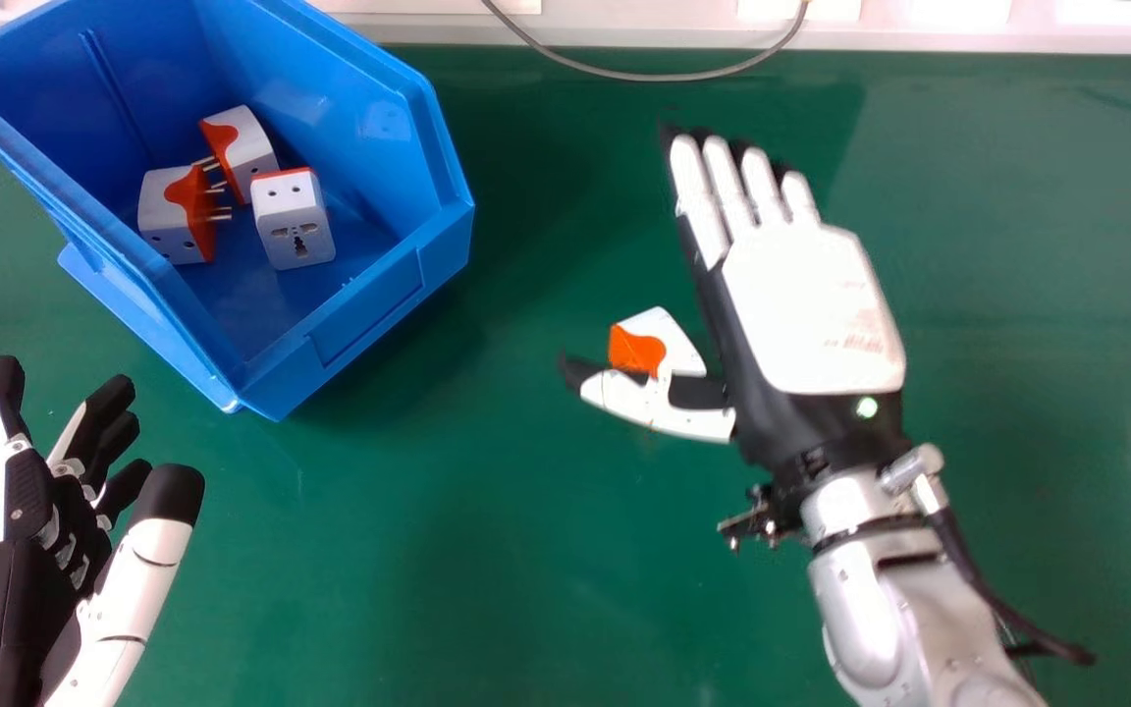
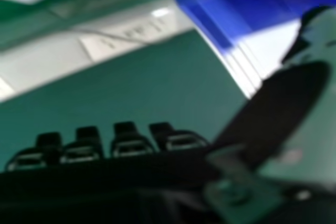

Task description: Pick all objects and put in blue box

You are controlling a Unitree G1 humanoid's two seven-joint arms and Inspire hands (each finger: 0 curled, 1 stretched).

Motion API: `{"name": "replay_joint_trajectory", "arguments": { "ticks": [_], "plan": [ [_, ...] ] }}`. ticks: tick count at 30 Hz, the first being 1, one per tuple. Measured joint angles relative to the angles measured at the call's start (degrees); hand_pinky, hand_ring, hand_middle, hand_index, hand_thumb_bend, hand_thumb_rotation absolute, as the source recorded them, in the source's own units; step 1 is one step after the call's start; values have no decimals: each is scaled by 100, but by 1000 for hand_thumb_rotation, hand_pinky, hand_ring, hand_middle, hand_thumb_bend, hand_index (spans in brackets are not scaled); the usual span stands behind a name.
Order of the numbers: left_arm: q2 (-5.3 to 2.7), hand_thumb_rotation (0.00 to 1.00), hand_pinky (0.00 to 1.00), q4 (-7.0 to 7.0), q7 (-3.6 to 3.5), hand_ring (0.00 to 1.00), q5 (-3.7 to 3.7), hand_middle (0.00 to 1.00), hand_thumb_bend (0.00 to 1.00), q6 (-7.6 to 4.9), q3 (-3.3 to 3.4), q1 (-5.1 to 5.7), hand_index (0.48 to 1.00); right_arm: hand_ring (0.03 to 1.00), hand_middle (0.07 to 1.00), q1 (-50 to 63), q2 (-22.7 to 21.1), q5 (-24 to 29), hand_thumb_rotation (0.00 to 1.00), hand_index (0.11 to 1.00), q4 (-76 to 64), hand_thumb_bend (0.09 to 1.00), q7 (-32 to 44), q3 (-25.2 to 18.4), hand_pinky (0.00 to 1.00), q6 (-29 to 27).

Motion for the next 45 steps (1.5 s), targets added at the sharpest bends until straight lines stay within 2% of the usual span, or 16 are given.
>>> {"name": "replay_joint_trajectory", "arguments": {
  "ticks": [19,28,37,45],
  "plan": [
    [20,658,915,-2,-9,933,-4,932,778,-14,24,21,919,997,1000,-776,404,314,704,1000,2206,524,118,207,965,279],
    [81,659,925,-1,-45,937,-6,938,761,-16,55,30,927,978,1000,-1126,451,437,699,1000,2554,519,159,209,935,607],
    [131,662,927,1,-36,939,4,939,759,-23,59,31,928,971,999,-1435,501,676,684,1000,2961,527,106,180,919,642],
    [141,660,926,3,-14,938,8,939,757,-24,59,30,928,952,978,-1582,585,739,685,989,3057,534,106,201,896,672]
  ]
}}
